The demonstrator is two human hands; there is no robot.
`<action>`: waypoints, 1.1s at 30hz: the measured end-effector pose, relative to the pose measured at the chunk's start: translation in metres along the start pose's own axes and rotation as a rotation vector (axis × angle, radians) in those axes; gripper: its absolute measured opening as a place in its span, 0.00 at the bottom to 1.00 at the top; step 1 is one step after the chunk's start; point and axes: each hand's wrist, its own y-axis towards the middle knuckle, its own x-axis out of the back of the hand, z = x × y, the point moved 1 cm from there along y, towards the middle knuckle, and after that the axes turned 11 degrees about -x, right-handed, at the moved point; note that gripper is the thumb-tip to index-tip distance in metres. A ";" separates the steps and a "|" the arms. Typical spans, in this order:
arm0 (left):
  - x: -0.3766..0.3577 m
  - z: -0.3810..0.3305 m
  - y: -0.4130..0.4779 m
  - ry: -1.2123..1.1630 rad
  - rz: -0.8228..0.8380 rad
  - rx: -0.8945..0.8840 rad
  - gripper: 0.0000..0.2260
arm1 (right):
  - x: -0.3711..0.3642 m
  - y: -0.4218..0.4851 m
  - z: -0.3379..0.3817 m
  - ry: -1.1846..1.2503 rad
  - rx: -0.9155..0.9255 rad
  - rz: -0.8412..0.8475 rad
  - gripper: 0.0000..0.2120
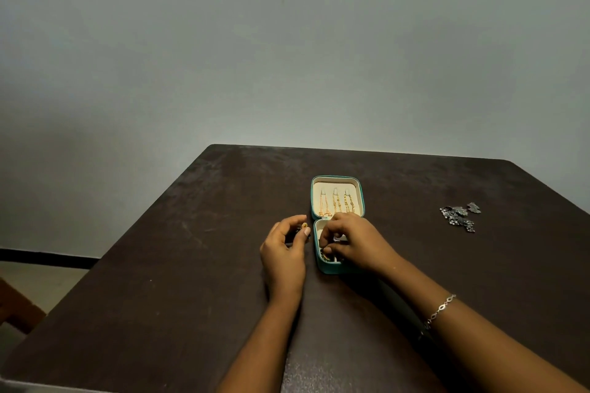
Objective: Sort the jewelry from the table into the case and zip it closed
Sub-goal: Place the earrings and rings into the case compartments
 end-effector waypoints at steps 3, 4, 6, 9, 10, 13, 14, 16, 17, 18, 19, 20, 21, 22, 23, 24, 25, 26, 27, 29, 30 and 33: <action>0.000 -0.003 -0.001 -0.040 -0.010 0.028 0.13 | -0.001 0.001 -0.004 0.077 -0.020 -0.026 0.03; 0.001 -0.004 -0.001 -0.045 -0.005 0.021 0.14 | 0.000 0.001 -0.005 0.140 -0.027 -0.059 0.04; 0.001 -0.008 -0.002 -0.048 0.023 -0.009 0.15 | 0.004 0.001 -0.005 0.278 -0.023 -0.122 0.04; 0.000 -0.015 -0.004 -0.060 0.094 -0.050 0.16 | 0.012 0.000 0.000 0.430 0.040 -0.115 0.07; 0.000 -0.016 -0.005 -0.064 0.117 -0.060 0.16 | 0.013 -0.001 0.003 0.446 0.056 -0.094 0.08; 0.000 -0.018 -0.006 -0.070 0.150 -0.074 0.18 | 0.013 -0.001 0.008 0.414 0.082 -0.066 0.06; 0.000 -0.018 -0.006 -0.071 0.152 -0.074 0.20 | 0.012 0.000 0.008 0.412 0.083 -0.074 0.05; 0.000 -0.019 -0.006 -0.081 0.167 -0.058 0.22 | 0.012 0.001 0.008 0.429 0.072 -0.094 0.03; 0.000 -0.020 -0.006 -0.088 0.177 -0.051 0.22 | 0.012 0.001 0.007 0.429 0.068 -0.104 0.03; -0.001 -0.020 -0.007 -0.088 0.186 -0.054 0.22 | 0.013 0.001 0.006 0.419 0.067 -0.111 0.03; -0.001 -0.021 -0.007 -0.081 0.190 -0.067 0.21 | 0.014 0.001 0.004 0.407 0.069 -0.116 0.03; -0.001 -0.021 -0.007 -0.073 0.188 -0.083 0.20 | 0.015 0.002 0.002 0.396 0.071 -0.121 0.04; -0.001 -0.021 -0.007 -0.066 0.175 -0.099 0.18 | 0.017 0.002 0.000 0.387 0.073 -0.122 0.04; 0.000 -0.020 -0.006 -0.060 0.154 -0.107 0.16 | 0.020 0.002 -0.001 0.369 0.077 -0.116 0.04; 0.000 -0.018 -0.006 -0.043 0.129 -0.106 0.15 | 0.022 0.002 -0.003 0.334 0.082 -0.106 0.04; 0.000 -0.016 -0.005 -0.014 0.108 -0.102 0.15 | 0.024 0.003 -0.004 0.290 0.091 -0.094 0.05; 0.000 -0.012 -0.004 0.024 0.100 -0.094 0.14 | 0.025 0.004 -0.006 0.247 0.103 -0.082 0.05; -0.001 -0.008 -0.004 0.058 0.102 -0.083 0.14 | 0.025 0.004 -0.007 0.212 0.120 -0.069 0.06; -0.001 -0.004 -0.003 0.080 0.111 -0.070 0.13 | 0.026 0.005 -0.008 0.181 0.141 -0.054 0.06; -0.003 0.001 -0.003 0.102 0.140 -0.053 0.12 | 0.026 0.007 -0.009 0.115 0.190 -0.022 0.07; -0.004 0.003 -0.002 0.115 0.158 -0.047 0.12 | 0.026 0.008 -0.009 0.073 0.215 -0.005 0.07; -0.006 0.005 -0.002 0.142 0.202 -0.030 0.11 | 0.029 0.011 -0.007 -0.129 0.285 0.038 0.07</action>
